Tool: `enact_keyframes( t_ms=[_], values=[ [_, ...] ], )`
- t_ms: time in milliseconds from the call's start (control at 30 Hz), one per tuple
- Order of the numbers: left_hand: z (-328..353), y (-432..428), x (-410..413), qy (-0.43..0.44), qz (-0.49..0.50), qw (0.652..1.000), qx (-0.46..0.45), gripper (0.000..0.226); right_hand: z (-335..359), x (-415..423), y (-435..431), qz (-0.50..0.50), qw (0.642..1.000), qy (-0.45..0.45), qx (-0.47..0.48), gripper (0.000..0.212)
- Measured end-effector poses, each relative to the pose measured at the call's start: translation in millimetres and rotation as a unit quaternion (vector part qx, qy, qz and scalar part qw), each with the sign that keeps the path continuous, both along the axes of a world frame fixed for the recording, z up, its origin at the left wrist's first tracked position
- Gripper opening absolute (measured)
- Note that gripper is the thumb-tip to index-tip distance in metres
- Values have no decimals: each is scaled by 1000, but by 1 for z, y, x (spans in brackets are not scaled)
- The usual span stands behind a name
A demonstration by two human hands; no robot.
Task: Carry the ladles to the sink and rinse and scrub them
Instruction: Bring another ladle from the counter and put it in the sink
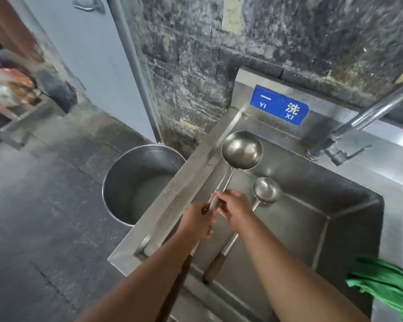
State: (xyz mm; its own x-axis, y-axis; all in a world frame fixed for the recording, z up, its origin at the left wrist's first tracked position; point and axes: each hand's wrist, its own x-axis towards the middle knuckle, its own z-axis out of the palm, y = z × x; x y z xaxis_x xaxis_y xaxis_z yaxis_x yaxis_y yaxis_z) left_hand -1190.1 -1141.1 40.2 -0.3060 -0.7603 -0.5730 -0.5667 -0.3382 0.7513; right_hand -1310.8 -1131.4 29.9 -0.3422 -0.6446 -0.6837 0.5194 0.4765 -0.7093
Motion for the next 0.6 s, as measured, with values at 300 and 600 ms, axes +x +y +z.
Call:
enact_keyframes(
  t_ms=[300,600],
  values=[
    [55,85,149,62,274,957,-73,19,52,163,10,227,972,-19,-57,10],
    [93,230,345,-56,540,828,-140,22,85,423,101,557,825,-27,-94,19]
  ],
)
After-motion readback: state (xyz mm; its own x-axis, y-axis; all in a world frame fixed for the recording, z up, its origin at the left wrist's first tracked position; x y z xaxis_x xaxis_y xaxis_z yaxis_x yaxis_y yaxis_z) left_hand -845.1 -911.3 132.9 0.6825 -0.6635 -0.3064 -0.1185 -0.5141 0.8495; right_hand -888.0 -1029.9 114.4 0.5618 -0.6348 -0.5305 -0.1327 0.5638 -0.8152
